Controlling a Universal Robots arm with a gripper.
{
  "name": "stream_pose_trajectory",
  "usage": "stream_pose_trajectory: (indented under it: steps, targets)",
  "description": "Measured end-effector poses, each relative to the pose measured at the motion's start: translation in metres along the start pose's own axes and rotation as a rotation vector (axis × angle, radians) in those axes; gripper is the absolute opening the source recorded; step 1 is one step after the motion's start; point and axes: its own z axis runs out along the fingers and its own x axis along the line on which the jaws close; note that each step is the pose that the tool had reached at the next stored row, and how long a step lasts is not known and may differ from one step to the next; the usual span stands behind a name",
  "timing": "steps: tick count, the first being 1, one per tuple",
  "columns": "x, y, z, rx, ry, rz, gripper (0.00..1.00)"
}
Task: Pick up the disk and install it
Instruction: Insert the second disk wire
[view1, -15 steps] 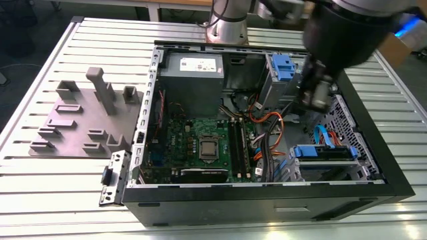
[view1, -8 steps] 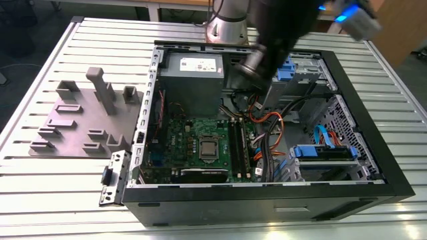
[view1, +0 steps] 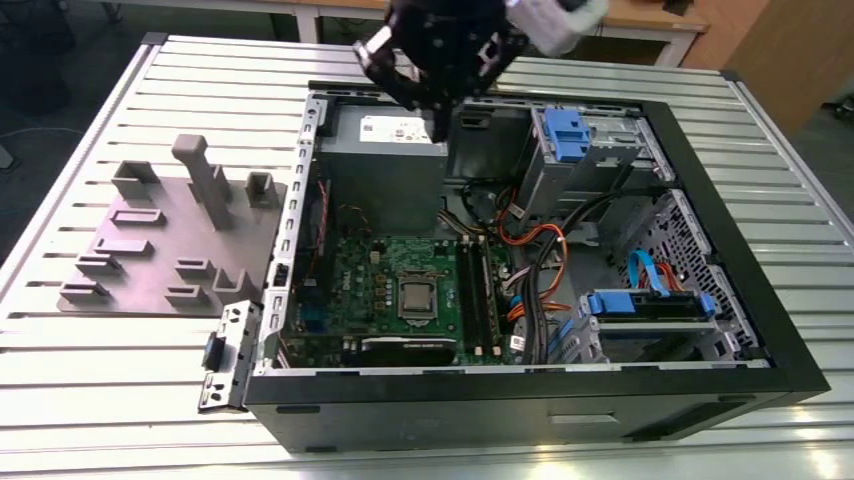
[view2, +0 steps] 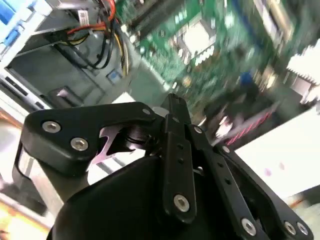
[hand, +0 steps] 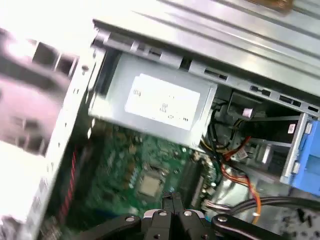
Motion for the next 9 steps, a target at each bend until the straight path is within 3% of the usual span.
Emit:
stream_pose_trajectory:
  steps: [4, 9]
  targets:
    - [0.0096, 0.0229, 0.0015, -0.0015, 0.0046, 0.165, 0.11]
    - [0.0161, 0.0409, 0.0033, -0.0027, 0.0081, 0.297, 0.11]
